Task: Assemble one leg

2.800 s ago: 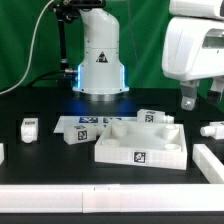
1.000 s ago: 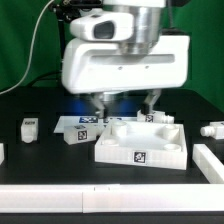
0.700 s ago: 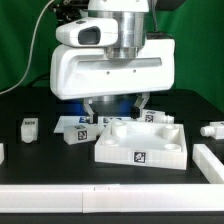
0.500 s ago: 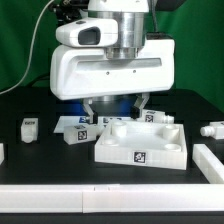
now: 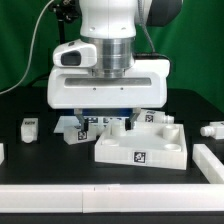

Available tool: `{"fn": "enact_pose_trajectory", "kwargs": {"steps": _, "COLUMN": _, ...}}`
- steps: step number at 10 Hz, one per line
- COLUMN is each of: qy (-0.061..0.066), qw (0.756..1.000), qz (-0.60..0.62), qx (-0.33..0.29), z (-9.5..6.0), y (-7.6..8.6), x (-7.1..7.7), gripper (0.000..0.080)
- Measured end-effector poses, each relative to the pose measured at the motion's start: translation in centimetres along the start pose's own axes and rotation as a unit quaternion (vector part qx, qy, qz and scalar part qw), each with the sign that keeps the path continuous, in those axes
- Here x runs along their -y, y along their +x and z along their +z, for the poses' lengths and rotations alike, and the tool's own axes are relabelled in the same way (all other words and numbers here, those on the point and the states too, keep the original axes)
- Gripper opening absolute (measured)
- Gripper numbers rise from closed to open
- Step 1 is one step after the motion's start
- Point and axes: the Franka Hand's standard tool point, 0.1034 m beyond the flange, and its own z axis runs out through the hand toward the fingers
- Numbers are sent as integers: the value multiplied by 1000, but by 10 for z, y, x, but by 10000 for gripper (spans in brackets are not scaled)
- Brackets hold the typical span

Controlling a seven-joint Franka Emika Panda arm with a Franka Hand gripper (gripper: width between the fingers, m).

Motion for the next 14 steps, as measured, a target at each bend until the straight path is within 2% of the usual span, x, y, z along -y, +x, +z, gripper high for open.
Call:
{"fn": "enact_pose_trajectory", "kwargs": {"steps": 3, "qy": 1, "qw": 1000, "qz": 10, "qx": 2, "z": 2, "y": -2, "x": 1, "gripper": 649}}
{"fn": "enact_pose_trajectory", "kwargs": {"steps": 5, "qy": 2, "qw": 998, "qz": 57, "qx": 31, "z": 21, "y": -32, "x": 3, "gripper": 649}}
{"fn": "enact_pose_trajectory", "kwargs": {"steps": 7, "qy": 7, "qw": 996, "qz": 81, "qx": 43, "z": 39, "y": -47, "x": 4, "gripper": 649}}
{"fn": "enact_pose_trajectory", "kwargs": {"steps": 8, "qy": 7, "qw": 996, "qz": 84, "qx": 39, "z": 45, "y": -46, "x": 4, "gripper": 649}}
{"fn": "enact_pose_trajectory", "kwargs": {"steps": 11, "qy": 6, "qw": 997, "qz": 76, "qx": 29, "z": 47, "y": -42, "x": 8, "gripper": 649}}
{"fn": "enact_pose_trajectory", "kwargs": {"steps": 12, "qy": 6, "qw": 997, "qz": 76, "qx": 29, "z": 47, "y": -42, "x": 8, "gripper": 509}}
{"fn": "enact_pose_trajectory", "kwargs": {"steps": 13, "qy": 6, "qw": 997, "qz": 76, "qx": 29, "z": 47, "y": -42, "x": 8, "gripper": 509}}
{"fn": "enact_pose_trajectory", "kwargs": {"steps": 14, "qy": 6, "qw": 997, "qz": 76, "qx": 29, "z": 47, "y": -42, "x": 8, "gripper": 373}}
